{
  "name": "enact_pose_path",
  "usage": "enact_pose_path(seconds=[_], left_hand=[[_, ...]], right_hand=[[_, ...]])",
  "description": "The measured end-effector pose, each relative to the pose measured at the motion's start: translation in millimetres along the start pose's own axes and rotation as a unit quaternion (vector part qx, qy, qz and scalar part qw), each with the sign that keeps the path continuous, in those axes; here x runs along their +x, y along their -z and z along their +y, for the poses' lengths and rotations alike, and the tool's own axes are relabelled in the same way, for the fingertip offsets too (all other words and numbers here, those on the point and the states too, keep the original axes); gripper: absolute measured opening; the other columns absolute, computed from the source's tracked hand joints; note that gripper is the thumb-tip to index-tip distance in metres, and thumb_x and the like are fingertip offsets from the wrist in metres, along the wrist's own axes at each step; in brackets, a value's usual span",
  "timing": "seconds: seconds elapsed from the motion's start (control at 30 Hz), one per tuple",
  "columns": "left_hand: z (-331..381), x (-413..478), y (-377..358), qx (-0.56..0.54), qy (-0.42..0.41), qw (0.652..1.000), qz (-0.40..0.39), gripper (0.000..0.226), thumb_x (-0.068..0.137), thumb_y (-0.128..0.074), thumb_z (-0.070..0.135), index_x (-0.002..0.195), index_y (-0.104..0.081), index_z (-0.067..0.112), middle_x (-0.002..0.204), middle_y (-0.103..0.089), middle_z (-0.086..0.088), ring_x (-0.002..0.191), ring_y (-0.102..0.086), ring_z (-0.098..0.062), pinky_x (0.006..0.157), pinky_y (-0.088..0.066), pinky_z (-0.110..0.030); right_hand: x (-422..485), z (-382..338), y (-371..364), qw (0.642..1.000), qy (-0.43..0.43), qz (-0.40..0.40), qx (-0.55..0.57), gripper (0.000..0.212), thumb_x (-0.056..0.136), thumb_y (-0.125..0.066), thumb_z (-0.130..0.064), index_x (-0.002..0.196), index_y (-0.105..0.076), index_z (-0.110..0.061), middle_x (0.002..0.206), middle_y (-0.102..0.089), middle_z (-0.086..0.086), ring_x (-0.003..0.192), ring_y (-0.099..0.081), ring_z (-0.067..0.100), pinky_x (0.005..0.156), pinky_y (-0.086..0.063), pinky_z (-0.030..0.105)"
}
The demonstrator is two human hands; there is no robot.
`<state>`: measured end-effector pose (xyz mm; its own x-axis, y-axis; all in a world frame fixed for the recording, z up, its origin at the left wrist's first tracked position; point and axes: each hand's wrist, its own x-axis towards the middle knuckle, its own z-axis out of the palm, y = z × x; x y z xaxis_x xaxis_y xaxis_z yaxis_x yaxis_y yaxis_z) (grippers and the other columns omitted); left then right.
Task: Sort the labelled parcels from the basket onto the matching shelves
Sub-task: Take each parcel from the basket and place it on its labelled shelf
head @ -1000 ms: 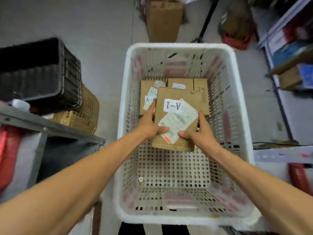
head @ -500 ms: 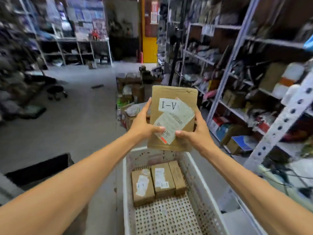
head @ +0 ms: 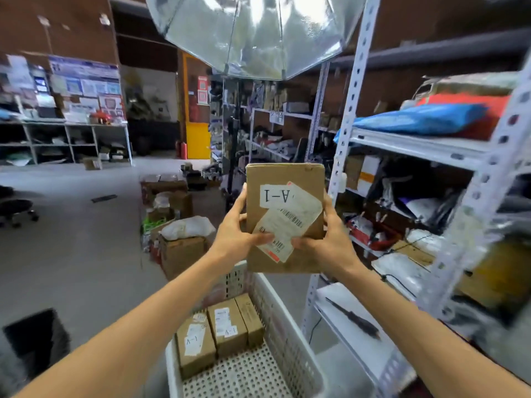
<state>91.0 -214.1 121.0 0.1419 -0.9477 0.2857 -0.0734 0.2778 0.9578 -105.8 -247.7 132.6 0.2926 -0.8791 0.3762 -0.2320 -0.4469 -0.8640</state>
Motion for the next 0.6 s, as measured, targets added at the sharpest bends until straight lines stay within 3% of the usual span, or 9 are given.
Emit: enact_pose_path(seconds=[0.13,0.23,0.3,0.4,0.5,0.6], left_hand=[[1,-71,-40,-0.01,-0.001,1.0,-0.024,0.111,0.064,-0.082,-0.005,0.149,-0.023,0.037,0.119,-0.066,-0.005,0.111,-0.063,-0.024,0.085,-0.056,-0.048],[-1,-115,-69,-0.031,0.014,0.998,-0.045,0.11,0.067,-0.078,-0.009,0.15,-0.021,0.035,0.115,-0.067,-0.005,0.105,-0.066,-0.02,0.082,-0.057,-0.045],[-2,-138,-88,-0.037,0.022,0.998,-0.056,0.11,0.066,-0.08,-0.008,0.15,-0.022,0.035,0.115,-0.067,-0.006,0.105,-0.066,-0.018,0.083,-0.057,-0.044],[-1,-160,-118,-0.043,0.031,0.995,-0.086,0.113,0.061,-0.083,-0.002,0.149,-0.025,0.037,0.118,-0.065,-0.008,0.109,-0.064,-0.022,0.087,-0.055,-0.049],[6,-171,-156,-0.05,0.022,0.991,-0.122,0.109,0.066,-0.078,-0.012,0.148,-0.026,0.037,0.12,-0.063,-0.011,0.107,-0.065,-0.022,0.084,-0.056,-0.047],[15,-176,-199,-0.066,0.012,0.985,-0.16,0.103,0.07,-0.072,-0.018,0.142,-0.033,0.045,0.12,-0.062,-0.009,0.107,-0.065,-0.022,0.08,-0.058,-0.042]], right_hand=[[-85,-8,26,0.999,0.002,0.033,-0.023,0.11,0.064,-0.079,0.004,0.15,-0.02,-0.033,0.117,-0.061,-0.014,0.114,-0.055,0.004,0.098,-0.05,0.039],[-141,-7,44,0.998,0.0,0.053,-0.03,0.103,0.066,-0.078,0.006,0.148,-0.026,-0.027,0.112,-0.058,-0.02,0.107,-0.053,-0.011,0.088,-0.051,0.018],[-170,-5,58,0.997,-0.002,0.062,-0.035,0.103,0.065,-0.078,0.008,0.148,-0.027,-0.028,0.114,-0.059,-0.018,0.109,-0.053,-0.009,0.079,-0.049,0.009],[-209,-1,82,0.995,-0.017,0.092,-0.04,0.103,0.064,-0.08,0.004,0.147,-0.029,-0.03,0.116,-0.06,-0.017,0.11,-0.056,-0.004,0.078,-0.048,0.009],[-240,-1,113,0.989,-0.033,0.131,-0.059,0.101,0.068,-0.078,0.005,0.147,-0.027,-0.032,0.115,-0.06,-0.021,0.104,-0.054,-0.015,0.076,-0.047,0.007],[-267,-5,151,0.981,-0.05,0.17,-0.083,0.103,0.072,-0.076,0.005,0.149,-0.022,-0.038,0.113,-0.06,-0.02,0.101,-0.058,-0.008,0.081,-0.053,0.017]])
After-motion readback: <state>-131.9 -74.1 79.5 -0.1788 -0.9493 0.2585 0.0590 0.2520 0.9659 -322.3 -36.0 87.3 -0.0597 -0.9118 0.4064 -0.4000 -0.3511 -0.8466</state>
